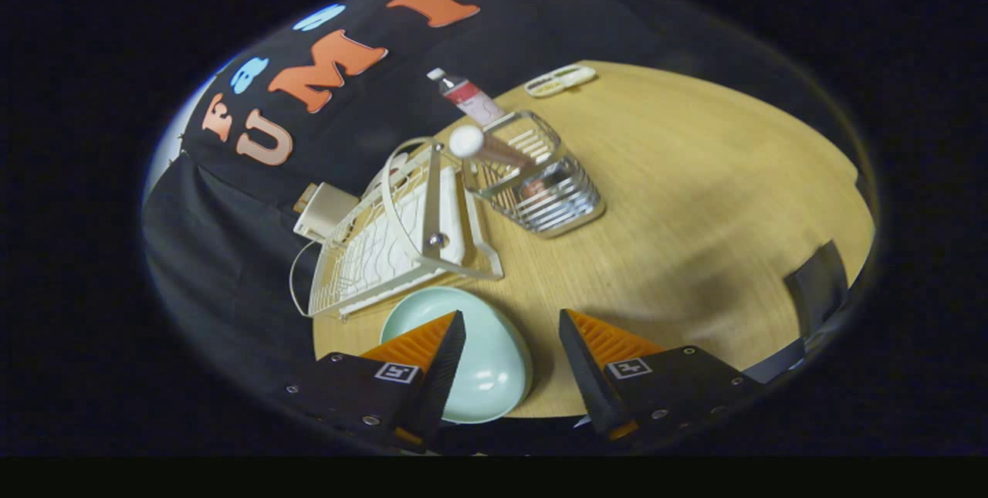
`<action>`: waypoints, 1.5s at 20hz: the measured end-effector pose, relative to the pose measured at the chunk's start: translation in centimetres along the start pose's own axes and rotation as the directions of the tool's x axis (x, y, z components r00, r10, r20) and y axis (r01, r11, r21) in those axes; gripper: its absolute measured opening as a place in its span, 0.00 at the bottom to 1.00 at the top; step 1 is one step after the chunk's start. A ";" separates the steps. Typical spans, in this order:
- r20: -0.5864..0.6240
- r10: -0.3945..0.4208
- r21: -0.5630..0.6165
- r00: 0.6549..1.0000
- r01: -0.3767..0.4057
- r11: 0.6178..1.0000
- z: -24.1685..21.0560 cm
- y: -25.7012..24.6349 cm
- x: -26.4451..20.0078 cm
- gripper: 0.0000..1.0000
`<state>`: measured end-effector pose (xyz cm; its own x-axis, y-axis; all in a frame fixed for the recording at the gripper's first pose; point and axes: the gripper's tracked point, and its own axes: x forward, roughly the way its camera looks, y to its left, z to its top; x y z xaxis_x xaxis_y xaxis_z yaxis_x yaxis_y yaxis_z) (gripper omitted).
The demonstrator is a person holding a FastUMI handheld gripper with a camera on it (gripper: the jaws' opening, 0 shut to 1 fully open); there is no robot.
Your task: Take the plate from the dish rack, then take the spoon from the basket and place it into the plate.
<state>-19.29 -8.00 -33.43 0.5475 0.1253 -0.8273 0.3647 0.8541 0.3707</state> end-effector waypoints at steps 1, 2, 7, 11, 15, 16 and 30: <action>0.072 -0.018 -0.050 0.997 0.021 0.999 1.9 0.0 -0.5 0.74; 0.134 -0.031 -0.098 0.990 0.045 0.994 3.6 0.0 -0.9 0.74; 0.312 -0.053 -0.285 0.949 0.147 0.947 8.7 0.8 -2.1 0.74; 0.342 -0.045 -0.352 0.939 0.172 0.920 9.6 1.3 -1.0 0.72; 0.341 -0.058 -0.345 0.938 0.183 0.921 9.2 1.0 0.5 0.61; 0.352 -0.059 -0.340 0.934 0.186 0.922 9.3 1.0 0.6 0.57; 0.379 -0.102 -0.287 0.920 0.222 0.932 13.8 2.0 -1.9 0.12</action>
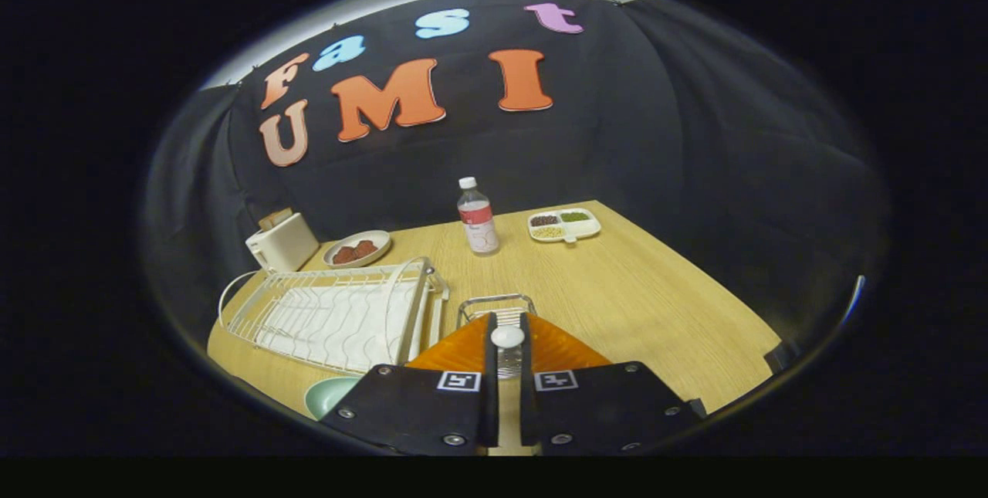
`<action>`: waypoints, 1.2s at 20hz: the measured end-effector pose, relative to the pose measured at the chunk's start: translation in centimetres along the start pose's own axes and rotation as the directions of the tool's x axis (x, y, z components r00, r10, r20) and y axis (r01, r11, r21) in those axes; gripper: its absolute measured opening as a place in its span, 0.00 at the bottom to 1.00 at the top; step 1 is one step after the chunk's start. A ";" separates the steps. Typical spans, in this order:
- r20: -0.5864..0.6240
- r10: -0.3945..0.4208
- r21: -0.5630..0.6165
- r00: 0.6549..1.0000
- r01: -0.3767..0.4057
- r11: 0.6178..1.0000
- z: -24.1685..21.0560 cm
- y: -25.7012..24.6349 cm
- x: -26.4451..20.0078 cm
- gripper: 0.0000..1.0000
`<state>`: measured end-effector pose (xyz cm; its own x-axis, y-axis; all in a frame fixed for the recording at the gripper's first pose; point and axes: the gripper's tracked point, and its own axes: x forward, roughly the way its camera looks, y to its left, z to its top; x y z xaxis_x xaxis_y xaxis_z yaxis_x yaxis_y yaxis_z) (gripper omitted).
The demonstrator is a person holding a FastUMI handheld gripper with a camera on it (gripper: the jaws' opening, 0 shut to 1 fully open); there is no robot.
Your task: Take the plate from the dish rack, then take the spoon from the basket and place it into the plate.
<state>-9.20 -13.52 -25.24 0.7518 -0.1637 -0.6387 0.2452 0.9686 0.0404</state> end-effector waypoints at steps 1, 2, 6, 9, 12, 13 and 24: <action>0.002 0.001 -0.011 1.000 -0.001 1.000 0.5 0.1 -0.3 0.11; 0.004 0.004 -0.023 1.000 -0.004 1.000 1.0 0.3 -0.7 0.11; 0.020 0.044 -0.045 0.999 -0.043 0.998 3.6 1.5 -3.0 0.11; 0.009 0.073 -0.045 0.997 -0.073 0.996 4.3 2.2 -4.3 0.11; -0.004 0.088 -0.043 0.996 -0.088 0.995 4.2 2.7 -5.5 0.11; -0.012 0.093 -0.041 0.996 -0.094 0.995 3.9 2.8 -6.0 0.11; -0.171 0.194 -0.046 0.966 -0.204 0.978 -2.3 5.6 -9.7 0.11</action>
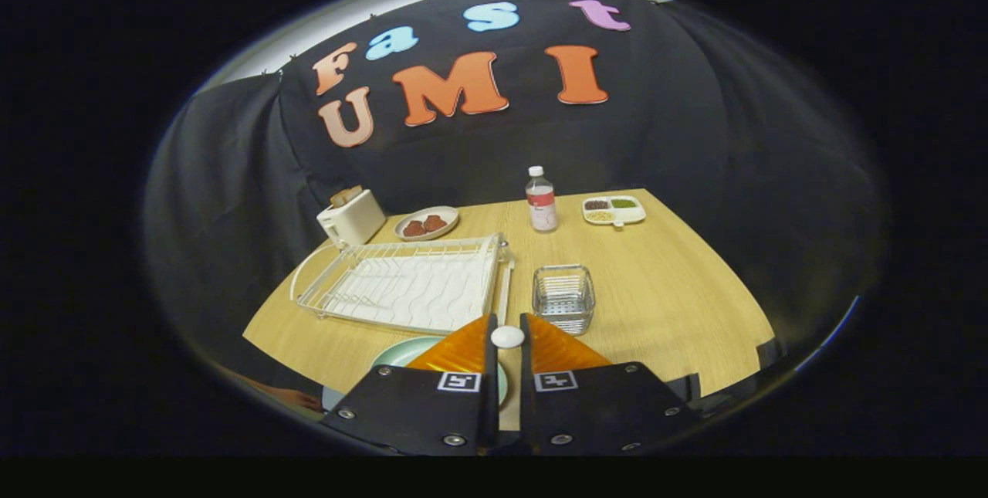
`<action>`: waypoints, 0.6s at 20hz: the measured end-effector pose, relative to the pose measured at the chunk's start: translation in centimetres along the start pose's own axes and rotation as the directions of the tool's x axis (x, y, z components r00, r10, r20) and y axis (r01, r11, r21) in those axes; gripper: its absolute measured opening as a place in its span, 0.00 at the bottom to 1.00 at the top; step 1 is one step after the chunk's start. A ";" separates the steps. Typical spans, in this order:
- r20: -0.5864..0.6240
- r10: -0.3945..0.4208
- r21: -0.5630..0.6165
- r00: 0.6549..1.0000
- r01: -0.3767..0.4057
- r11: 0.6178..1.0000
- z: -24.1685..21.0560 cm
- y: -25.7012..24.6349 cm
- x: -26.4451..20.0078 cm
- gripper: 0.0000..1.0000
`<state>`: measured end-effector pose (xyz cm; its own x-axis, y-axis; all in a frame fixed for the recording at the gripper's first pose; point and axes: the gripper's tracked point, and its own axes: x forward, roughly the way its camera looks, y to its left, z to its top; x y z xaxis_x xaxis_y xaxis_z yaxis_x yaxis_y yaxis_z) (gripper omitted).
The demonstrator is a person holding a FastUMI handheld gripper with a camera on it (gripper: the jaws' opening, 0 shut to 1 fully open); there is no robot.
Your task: Take the plate from the dish rack, then take the spoon from the basket and place it into the plate.
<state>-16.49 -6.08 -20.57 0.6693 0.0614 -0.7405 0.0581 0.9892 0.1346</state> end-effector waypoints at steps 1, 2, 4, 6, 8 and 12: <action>-0.008 0.016 -0.001 1.000 -0.016 1.000 -0.4 0.6 0.2 0.11; -0.016 0.032 0.000 0.999 -0.032 0.999 -0.8 1.2 0.3 0.11; -0.038 0.063 -0.004 0.997 -0.063 0.998 -1.7 2.4 0.9 0.11; -0.056 0.089 -0.019 0.994 -0.090 0.996 -2.5 3.6 1.8 0.11; -0.083 0.121 -0.031 0.989 -0.124 0.992 -3.3 4.9 2.8 0.11; -0.122 0.176 -0.050 0.977 -0.183 0.982 -4.5 7.5 4.5 0.11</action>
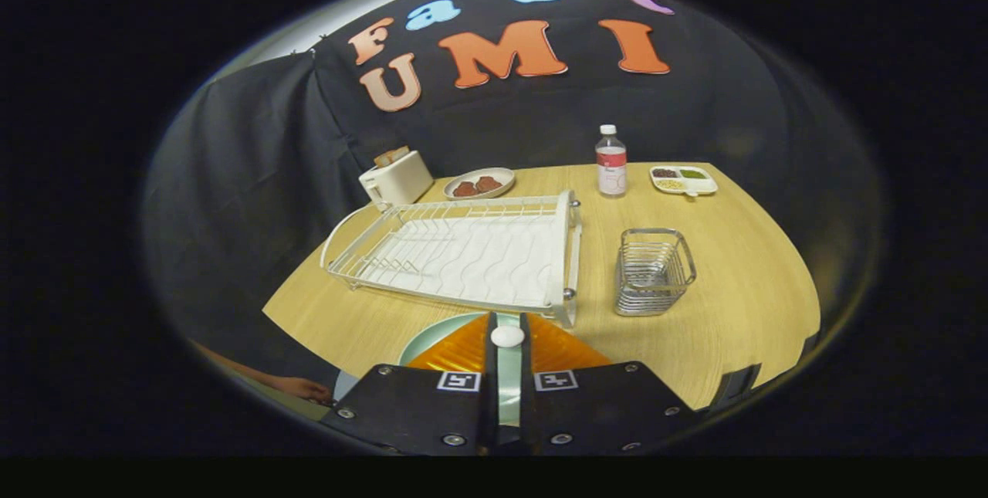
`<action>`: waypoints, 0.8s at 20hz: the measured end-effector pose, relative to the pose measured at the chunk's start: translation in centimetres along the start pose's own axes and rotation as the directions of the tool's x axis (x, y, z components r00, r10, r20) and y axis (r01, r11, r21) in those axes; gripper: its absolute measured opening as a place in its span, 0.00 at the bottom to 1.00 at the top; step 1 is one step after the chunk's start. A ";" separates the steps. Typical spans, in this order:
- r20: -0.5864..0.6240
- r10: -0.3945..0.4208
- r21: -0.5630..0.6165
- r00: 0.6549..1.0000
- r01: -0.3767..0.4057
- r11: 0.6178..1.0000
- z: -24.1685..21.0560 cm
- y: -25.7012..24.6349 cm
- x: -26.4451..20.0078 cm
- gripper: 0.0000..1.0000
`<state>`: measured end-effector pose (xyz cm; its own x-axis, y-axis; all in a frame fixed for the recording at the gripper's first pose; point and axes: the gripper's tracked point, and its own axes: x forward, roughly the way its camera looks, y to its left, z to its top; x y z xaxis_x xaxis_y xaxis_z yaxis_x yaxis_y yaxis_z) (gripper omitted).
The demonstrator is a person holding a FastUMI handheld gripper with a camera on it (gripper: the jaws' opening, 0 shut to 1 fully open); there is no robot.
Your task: Take the plate from the dish rack, then take the spoon from the basket and place it into the plate.
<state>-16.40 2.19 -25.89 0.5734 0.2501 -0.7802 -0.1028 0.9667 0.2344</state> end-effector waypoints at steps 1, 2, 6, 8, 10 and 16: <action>-0.003 0.021 -0.003 1.000 -0.021 1.000 -0.1 0.8 0.4 0.11; -0.002 0.042 -0.010 0.999 -0.042 0.999 -0.1 1.5 0.6 0.11; 0.002 0.089 -0.022 0.996 -0.089 0.996 -0.5 3.3 1.5 0.11; -0.014 0.094 -0.027 0.995 -0.094 0.995 -1.2 3.1 1.5 0.11; -0.007 0.104 -0.015 0.995 -0.104 0.994 -1.6 3.1 1.4 0.12; -0.135 0.091 0.064 0.987 -0.083 0.994 -6.3 1.2 1.3 0.19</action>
<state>-20.90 4.03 -30.31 0.4466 0.3420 -0.8268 -0.0976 0.9372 0.3350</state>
